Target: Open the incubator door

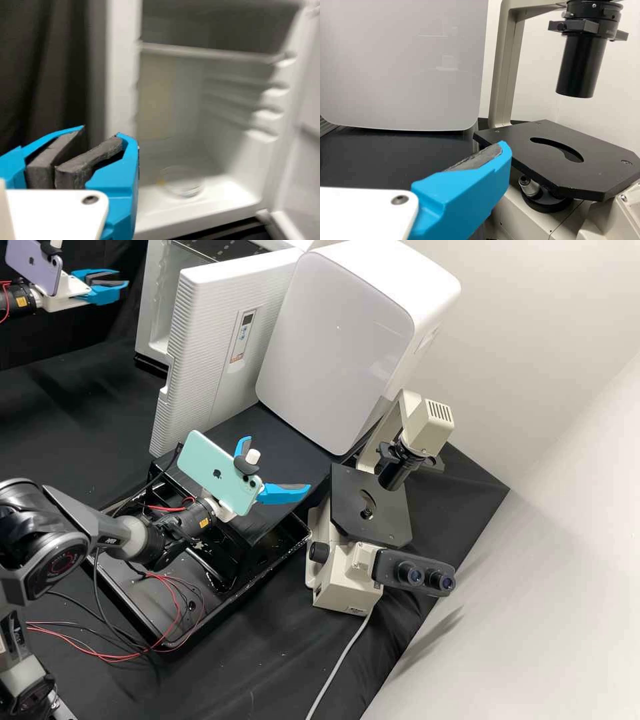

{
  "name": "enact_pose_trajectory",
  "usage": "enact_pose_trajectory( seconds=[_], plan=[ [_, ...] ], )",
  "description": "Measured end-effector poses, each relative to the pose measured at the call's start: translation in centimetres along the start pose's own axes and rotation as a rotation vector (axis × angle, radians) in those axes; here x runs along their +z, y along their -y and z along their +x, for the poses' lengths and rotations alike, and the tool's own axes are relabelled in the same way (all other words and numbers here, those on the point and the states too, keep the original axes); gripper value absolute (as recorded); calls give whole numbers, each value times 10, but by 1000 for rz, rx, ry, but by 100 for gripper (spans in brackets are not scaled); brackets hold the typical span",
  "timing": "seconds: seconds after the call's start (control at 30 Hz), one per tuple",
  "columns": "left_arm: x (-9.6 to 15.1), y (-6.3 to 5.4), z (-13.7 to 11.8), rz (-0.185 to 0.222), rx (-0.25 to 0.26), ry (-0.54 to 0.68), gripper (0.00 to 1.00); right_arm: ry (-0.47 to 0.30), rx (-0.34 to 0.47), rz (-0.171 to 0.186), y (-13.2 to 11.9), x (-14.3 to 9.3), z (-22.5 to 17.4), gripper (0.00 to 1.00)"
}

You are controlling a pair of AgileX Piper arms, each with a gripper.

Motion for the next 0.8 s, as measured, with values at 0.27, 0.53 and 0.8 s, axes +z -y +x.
enact_pose_trajectory(
  seconds=[0.27, 0.53, 0.8],
  plan=[
    [-2, -2, -32, 85, -3, -48, 100, 0, 0, 0, 0, 0, 0, 100],
    [8, -2, -61, 194, 51, -46, 100, 0, 0, 0, 0, 0, 0, 100],
    [11, 4, -86, 143, 164, -16, 100, 0, 0, 0, 0, 0, 0, 100]
  ],
)
